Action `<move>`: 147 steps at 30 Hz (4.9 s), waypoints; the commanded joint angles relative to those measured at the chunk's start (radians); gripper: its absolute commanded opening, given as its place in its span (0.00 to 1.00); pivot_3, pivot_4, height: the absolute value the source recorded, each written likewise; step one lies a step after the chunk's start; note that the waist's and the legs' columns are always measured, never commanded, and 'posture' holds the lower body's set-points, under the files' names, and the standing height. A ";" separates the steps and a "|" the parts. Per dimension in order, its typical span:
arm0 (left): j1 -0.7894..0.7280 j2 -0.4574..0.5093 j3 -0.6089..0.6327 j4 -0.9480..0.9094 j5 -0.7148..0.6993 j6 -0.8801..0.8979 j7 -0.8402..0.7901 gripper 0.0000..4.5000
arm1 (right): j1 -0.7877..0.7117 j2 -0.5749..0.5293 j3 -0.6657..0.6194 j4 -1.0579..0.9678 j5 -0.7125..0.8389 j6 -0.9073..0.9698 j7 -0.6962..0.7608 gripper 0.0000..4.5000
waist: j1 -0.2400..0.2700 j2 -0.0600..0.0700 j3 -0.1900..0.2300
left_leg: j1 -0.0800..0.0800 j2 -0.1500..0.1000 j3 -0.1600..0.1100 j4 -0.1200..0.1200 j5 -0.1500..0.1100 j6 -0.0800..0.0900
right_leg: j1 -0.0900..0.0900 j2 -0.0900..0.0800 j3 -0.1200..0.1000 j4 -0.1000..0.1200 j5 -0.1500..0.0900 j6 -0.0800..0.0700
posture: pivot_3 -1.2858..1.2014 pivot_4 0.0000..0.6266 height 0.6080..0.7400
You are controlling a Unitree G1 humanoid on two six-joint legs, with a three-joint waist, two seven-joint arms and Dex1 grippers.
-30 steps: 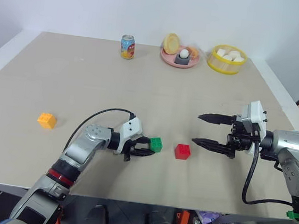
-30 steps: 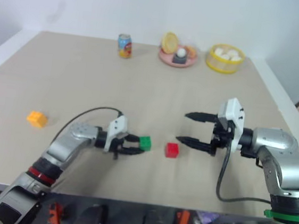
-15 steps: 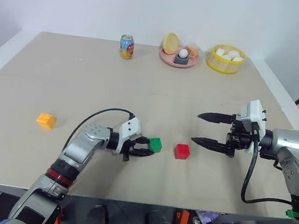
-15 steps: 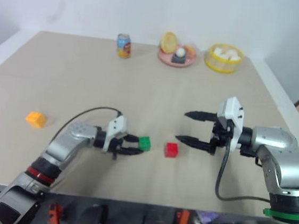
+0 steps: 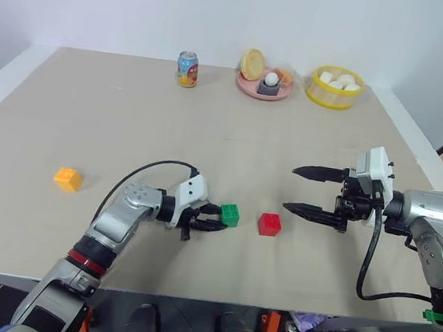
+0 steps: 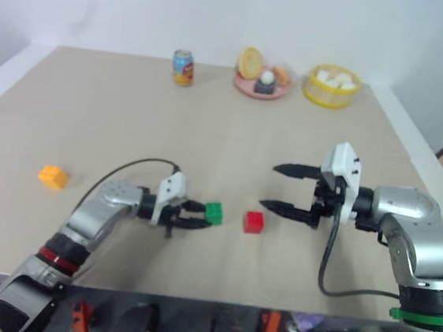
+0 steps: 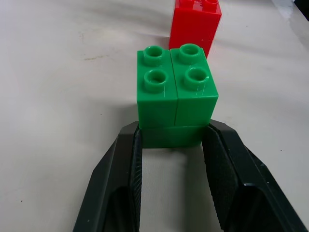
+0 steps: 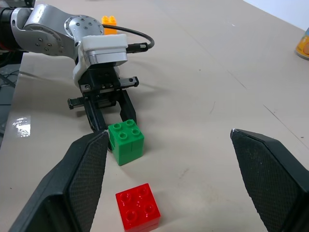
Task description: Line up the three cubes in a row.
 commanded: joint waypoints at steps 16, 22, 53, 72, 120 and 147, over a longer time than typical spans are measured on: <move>0.063 0.063 -0.038 0.078 0.040 -0.257 -0.072 0.28 | -0.014 -0.003 -0.015 -0.033 0.017 0.007 0.010 0.93 | -0.001 0.000 0.000 | 0.001 0.001 0.000 -0.001 0.000 0.000 | 0.000 0.001 0.000 0.000 0.000 -0.001 | 0.52 0.24 1.00; 0.036 0.052 -0.036 0.128 0.050 -0.259 -0.068 0.28 | -0.003 -0.007 -0.026 -0.045 0.022 0.015 0.003 0.93 | -0.001 0.000 0.000 | 0.001 0.001 0.000 -0.001 0.000 0.000 | 0.000 0.001 0.000 0.000 0.000 -0.001 | 0.52 0.24 1.00; 0.015 0.056 -0.031 0.155 0.053 -0.288 -0.052 0.79 | -0.018 -0.008 -0.025 -0.030 0.020 0.017 0.000 0.93 | 0.000 0.001 0.000 | 0.001 0.001 0.000 0.000 0.000 0.000 | 0.001 0.001 0.000 0.000 0.000 -0.001 | 0.52 0.24 1.00; 0.165 0.322 0.159 -0.162 -0.157 0.018 -0.117 0.79 | -0.036 -0.029 -0.030 0.028 0.002 -0.002 0.020 0.93 | -0.031 0.001 0.000 | 0.008 0.006 0.000 -0.016 -0.001 0.001 | -0.001 0.006 0.000 0.002 -0.006 -0.006 | 0.52 0.24 1.00; 0.693 -0.232 0.679 -0.779 -0.105 0.338 1.217 0.79 | -0.101 0.174 0.144 -0.119 -0.016 -0.001 -0.085 0.93 | -0.024 -0.008 0.001 | 0.003 0.001 -0.001 -0.006 -0.003 -0.004 | -0.001 0.001 0.000 0.001 -0.006 -0.005 | 0.52 0.24 1.00; 0.502 -0.145 0.741 -0.485 -0.069 0.244 1.209 0.79 | -0.114 0.166 0.129 -0.069 -0.054 -0.028 -0.086 0.93 | -0.024 -0.008 0.001 | 0.005 0.001 -0.001 -0.006 -0.003 -0.004 | 0.000 0.001 0.000 0.001 -0.004 -0.005 | 0.52 0.24 1.00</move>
